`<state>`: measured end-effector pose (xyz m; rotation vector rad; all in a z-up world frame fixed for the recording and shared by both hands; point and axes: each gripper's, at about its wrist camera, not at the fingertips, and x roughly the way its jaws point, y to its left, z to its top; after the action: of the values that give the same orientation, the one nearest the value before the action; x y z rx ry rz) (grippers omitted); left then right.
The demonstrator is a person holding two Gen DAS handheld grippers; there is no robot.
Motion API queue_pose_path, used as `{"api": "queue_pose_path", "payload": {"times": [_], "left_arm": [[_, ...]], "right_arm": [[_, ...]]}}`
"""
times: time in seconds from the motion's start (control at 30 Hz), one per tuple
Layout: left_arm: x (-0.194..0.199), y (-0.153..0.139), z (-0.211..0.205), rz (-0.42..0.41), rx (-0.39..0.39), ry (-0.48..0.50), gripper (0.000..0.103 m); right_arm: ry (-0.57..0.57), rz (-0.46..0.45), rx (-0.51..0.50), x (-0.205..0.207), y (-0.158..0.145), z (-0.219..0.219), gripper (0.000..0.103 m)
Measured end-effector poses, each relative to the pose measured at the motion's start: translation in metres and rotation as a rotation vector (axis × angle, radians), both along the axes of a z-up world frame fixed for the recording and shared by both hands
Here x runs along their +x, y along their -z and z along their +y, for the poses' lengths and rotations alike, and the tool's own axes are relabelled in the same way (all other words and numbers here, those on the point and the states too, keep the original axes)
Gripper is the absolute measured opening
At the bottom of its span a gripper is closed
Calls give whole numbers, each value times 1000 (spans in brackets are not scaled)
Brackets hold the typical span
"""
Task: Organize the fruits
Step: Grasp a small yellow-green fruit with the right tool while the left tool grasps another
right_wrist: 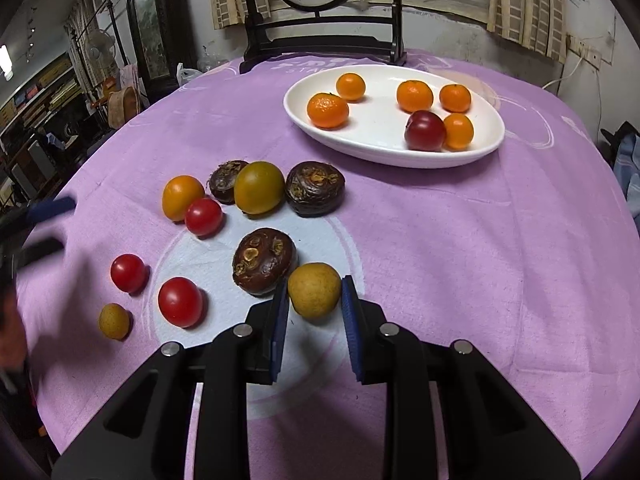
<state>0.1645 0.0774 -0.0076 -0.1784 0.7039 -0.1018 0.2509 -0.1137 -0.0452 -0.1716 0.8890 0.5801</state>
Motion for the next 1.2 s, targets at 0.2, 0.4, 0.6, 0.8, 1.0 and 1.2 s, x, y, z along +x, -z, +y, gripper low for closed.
{"api": "queue_pose_path", "payload": {"times": [0.2, 0.4, 0.6, 0.8, 1.0, 1.2], "left_arm": [[-24, 25, -40, 123, 67, 137, 61], [-17, 48, -45, 211, 65, 137, 46], [-16, 51, -46, 222, 71, 127, 45], [-13, 51, -51, 219, 103, 131, 31], [-15, 51, -56, 212, 137, 121, 27], [-16, 33, -55, 169, 83, 142, 27]], "right_arm": [[-2, -4, -4, 0, 0, 1, 26], [1, -1, -6, 1, 1, 0, 26], [-6, -6, -12, 1, 2, 1, 26], [-5, -5, -14, 1, 2, 1, 26], [-6, 17, 3, 2, 3, -1, 26], [-24, 68, 169, 8, -7, -13, 27]]}}
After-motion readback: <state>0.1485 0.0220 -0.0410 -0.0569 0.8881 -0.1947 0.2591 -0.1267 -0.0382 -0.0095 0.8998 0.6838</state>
